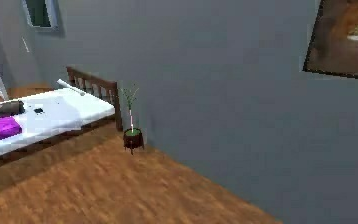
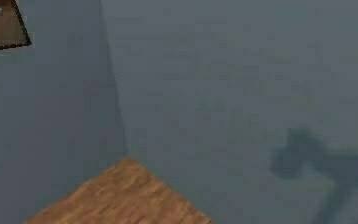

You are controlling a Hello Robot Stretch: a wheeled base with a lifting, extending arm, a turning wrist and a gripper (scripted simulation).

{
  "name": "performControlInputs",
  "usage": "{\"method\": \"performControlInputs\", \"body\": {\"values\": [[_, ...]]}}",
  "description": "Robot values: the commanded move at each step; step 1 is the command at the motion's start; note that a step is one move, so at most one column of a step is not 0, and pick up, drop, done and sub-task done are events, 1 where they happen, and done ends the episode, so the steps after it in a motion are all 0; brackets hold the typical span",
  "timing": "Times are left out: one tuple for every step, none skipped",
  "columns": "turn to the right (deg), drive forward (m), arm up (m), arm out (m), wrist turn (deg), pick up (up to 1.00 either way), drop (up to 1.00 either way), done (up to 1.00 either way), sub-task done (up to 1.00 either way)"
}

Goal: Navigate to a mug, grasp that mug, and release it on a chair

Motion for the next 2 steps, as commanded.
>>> {"method": "performControlInputs", "body": {"values": [[-36.0,0.0,0.0,0.0,0.0,0.0,0.0,0.0,0.0],[0.0,1.0,0.0,0.0,0.0,0.0,0.0,0.0,0.0]]}}
